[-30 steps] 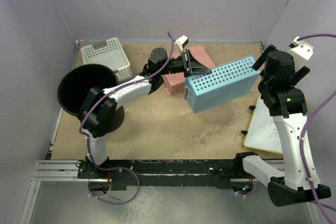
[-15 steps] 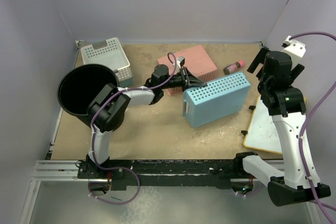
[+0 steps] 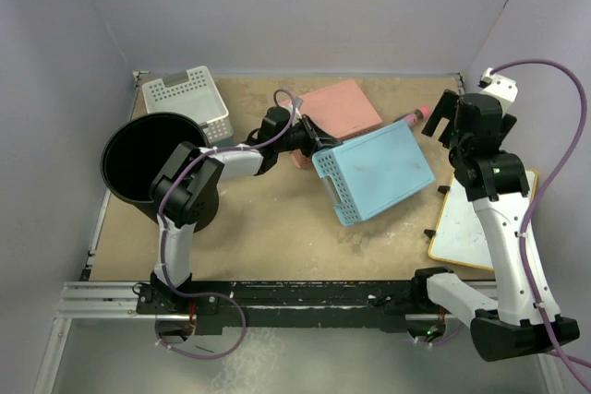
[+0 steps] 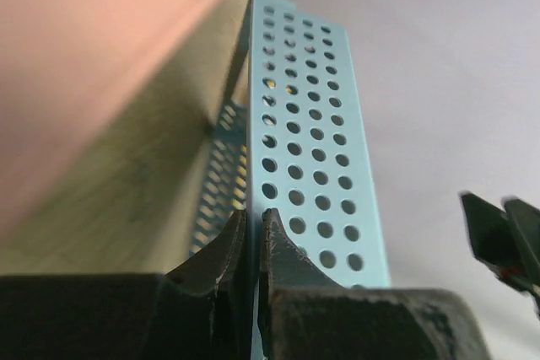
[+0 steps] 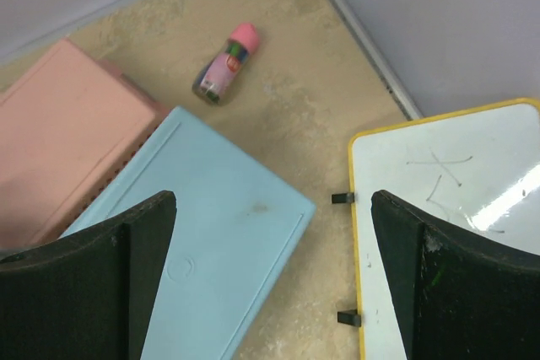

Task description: Turn the large container upside down

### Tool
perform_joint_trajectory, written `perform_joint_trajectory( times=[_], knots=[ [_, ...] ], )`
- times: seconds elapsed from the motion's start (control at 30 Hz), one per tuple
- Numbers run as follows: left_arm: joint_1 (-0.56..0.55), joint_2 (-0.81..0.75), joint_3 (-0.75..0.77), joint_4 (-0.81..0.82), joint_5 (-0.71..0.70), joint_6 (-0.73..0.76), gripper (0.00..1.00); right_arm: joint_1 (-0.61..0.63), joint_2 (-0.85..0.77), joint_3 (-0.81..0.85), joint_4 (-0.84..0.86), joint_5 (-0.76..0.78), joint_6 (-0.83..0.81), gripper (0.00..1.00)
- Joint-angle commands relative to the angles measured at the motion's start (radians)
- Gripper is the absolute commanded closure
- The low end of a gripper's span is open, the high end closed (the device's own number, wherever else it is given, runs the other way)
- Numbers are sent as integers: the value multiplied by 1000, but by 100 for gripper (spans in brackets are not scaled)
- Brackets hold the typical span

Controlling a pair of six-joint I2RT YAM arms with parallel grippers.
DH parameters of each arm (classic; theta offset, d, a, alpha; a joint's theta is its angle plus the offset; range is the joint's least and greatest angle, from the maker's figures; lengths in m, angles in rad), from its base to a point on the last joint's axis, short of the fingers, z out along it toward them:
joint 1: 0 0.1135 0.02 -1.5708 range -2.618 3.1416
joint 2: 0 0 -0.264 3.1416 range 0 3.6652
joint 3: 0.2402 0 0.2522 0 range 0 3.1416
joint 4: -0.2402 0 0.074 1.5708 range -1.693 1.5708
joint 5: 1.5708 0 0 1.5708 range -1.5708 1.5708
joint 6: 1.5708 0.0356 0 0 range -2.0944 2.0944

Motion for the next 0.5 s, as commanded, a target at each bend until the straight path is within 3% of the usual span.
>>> perform_joint_trajectory(
  times=[0.0,0.2,0.3,0.47],
  knots=[
    [3,-39,75,-452,-99,341,98,0,13,-58,-2,-128,17,0],
    [-5,-47,105,-591,-123,484,74,0,28,-111,-6,-193,40,0],
    [-25,-50,143,-728,-177,602,57,0,35,-121,-2,-223,28,0],
    [-34,-107,193,-900,-287,742,46,0,56,-132,-19,-320,-5,0]
  ],
)
